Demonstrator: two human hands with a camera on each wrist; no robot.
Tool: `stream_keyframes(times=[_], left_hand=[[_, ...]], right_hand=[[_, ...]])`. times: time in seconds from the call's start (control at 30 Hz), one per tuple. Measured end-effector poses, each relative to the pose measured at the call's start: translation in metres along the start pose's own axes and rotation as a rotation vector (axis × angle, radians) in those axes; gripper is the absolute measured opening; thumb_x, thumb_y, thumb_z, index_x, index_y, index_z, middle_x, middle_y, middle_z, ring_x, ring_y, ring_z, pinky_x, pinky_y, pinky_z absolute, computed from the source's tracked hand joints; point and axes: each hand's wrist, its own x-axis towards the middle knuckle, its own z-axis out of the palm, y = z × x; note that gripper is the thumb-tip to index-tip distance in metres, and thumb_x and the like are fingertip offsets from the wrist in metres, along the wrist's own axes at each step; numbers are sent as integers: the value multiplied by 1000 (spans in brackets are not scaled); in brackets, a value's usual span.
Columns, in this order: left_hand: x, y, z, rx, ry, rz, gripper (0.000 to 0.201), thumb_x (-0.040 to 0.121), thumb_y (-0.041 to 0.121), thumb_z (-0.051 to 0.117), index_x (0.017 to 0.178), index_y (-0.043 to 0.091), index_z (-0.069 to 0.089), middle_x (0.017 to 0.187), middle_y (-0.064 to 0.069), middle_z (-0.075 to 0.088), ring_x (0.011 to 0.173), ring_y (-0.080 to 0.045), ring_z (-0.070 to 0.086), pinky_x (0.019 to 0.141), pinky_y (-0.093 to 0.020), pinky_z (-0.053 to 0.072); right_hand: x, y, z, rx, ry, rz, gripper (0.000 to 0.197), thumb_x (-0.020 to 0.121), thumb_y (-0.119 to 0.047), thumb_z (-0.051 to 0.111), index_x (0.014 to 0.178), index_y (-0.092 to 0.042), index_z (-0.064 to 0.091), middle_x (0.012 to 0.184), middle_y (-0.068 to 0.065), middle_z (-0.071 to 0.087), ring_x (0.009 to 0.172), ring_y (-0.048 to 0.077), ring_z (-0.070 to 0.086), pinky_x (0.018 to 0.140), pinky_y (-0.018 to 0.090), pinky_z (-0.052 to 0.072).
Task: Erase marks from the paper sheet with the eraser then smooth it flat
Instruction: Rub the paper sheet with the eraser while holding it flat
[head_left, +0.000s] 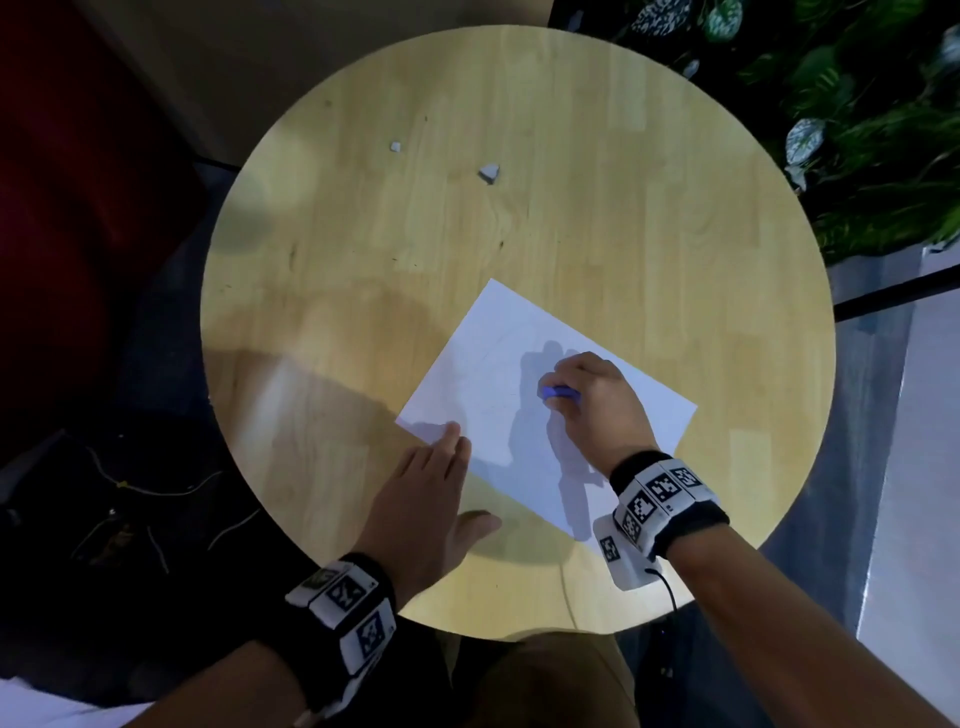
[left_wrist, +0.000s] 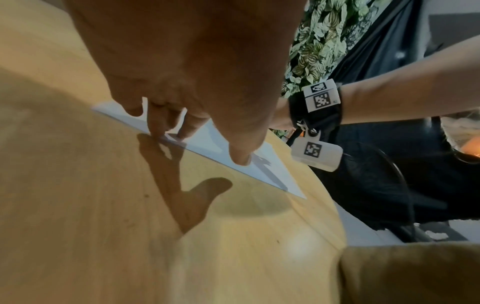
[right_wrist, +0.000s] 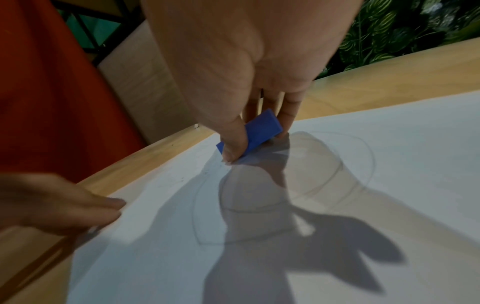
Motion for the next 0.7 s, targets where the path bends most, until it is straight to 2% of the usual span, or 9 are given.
stream_keyframes(times=[0.07, 0.1, 0.13, 0.17, 0.23, 0.33, 0.43, 0.6, 0.7], left_hand=[[16, -5, -9, -72, 94, -4, 60, 88, 53, 45, 120, 5, 62, 122, -11, 61, 101, -31, 61, 80, -37, 56], [29, -11, -14, -106, 137, -15, 49, 89, 46, 50, 117, 8, 63, 119, -9, 61, 103, -31, 60, 78, -37, 56], [43, -20, -19, -143, 163, -27, 44, 87, 40, 57, 118, 8, 64, 124, -9, 59, 110, -30, 58, 84, -38, 55], [58, -31, -23, -187, 154, -39, 48, 85, 36, 66, 125, 9, 62, 135, -9, 55, 122, -28, 52, 95, -37, 51], [84, -51, -30, -217, -1, -30, 77, 80, 41, 77, 145, 12, 47, 160, -4, 30, 147, -20, 26, 116, -32, 29], [105, -70, -34, -93, -167, 23, 110, 77, 63, 72, 159, 21, 13, 166, 8, -4, 153, -12, -5, 122, -31, 7], [104, -75, -31, 24, -197, 40, 120, 72, 80, 62, 159, 26, -1, 165, 10, -15, 152, -11, -12, 121, -37, -4], [103, -76, -30, 27, -180, 40, 126, 66, 87, 60, 159, 28, -2, 165, 11, -17, 151, -10, -13, 123, -38, -3], [101, -75, -29, 18, -192, 37, 131, 63, 87, 61, 159, 27, -5, 164, 12, -20, 150, -8, -17, 122, -36, -7]], right_hand=[[-1, -1, -1, 9, 0, 7, 17, 82, 0, 66, 88, -15, 74, 94, -2, 61, 91, 21, 56, 79, 29, 45], [-1, -1, -2, 5, -3, 11, 18, 82, -1, 66, 89, -15, 74, 93, -2, 60, 90, 21, 56, 79, 29, 45], [-1, -1, -3, -4, -8, 12, 18, 82, -1, 65, 89, -15, 74, 92, -2, 60, 90, 21, 56, 79, 30, 45], [0, -3, -3, -14, -15, 8, 18, 82, -1, 66, 89, -15, 74, 91, -1, 60, 89, 22, 56, 78, 30, 46], [2, -8, -2, -11, -34, -4, 17, 82, -3, 67, 89, -16, 75, 89, 1, 61, 88, 24, 57, 78, 31, 46], [9, -26, 7, 44, -91, -46, 13, 81, -10, 70, 91, -18, 74, 89, 2, 63, 87, 23, 58, 79, 31, 46], [26, -44, 20, 65, -132, -100, 12, 82, -12, 69, 92, -17, 74, 89, 4, 62, 86, 22, 58, 78, 29, 45], [40, -64, 38, 30, 7, -18, 14, 83, -8, 67, 95, -10, 73, 92, 9, 63, 89, 29, 59, 75, 36, 51], [6, -69, 42, -1, -113, -160, 14, 83, -7, 67, 96, -6, 73, 90, 11, 63, 85, 31, 60, 73, 34, 51]])
